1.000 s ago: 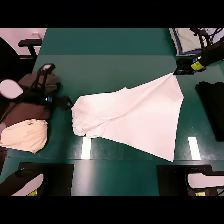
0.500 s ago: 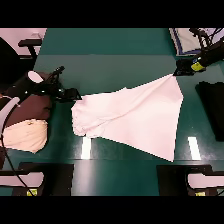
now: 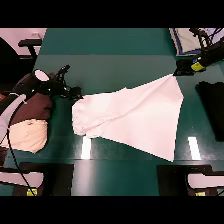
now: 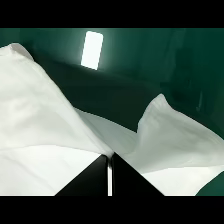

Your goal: Fold the shirts.

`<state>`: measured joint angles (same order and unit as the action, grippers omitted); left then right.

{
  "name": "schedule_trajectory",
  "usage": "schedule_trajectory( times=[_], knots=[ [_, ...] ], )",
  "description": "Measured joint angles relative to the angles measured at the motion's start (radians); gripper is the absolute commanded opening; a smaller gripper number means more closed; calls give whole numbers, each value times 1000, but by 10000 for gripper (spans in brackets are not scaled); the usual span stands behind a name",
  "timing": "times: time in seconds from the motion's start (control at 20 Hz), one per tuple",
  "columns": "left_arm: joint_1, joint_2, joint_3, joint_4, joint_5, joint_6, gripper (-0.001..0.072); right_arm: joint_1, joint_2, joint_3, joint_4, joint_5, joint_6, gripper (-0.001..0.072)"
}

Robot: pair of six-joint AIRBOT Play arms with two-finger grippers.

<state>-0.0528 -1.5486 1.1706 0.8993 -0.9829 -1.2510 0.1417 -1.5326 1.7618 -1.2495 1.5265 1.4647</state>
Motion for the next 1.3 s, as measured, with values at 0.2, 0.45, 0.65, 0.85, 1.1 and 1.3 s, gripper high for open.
schedule_trajectory(
  times=[0.2, 0.45, 0.65, 0.85, 1.1, 1.3],
  knots=[
    [32, 78, 130, -6, -49, 0, 26, 0, 66, 35, -5, -4, 0, 14],
    [107, 348, 455, 6, -66, 2, 26, 1, 221, 263, -3, -23, 0, 14],
    [127, 566, 692, 44, -66, 3, 26, 1, 406, 306, -1, -85, 0, 14],
    [132, 713, 832, 58, -47, -4, 26, 1, 562, 279, -4, -158, 0, 13],
    [134, 762, 883, 78, -23, -39, 25, 1, 573, 378, -8, -161, 0, 13],
    [134, 706, 871, 148, -58, -80, 26, 1, 487, 418, -8, -129, 0, 13]
  ],
)
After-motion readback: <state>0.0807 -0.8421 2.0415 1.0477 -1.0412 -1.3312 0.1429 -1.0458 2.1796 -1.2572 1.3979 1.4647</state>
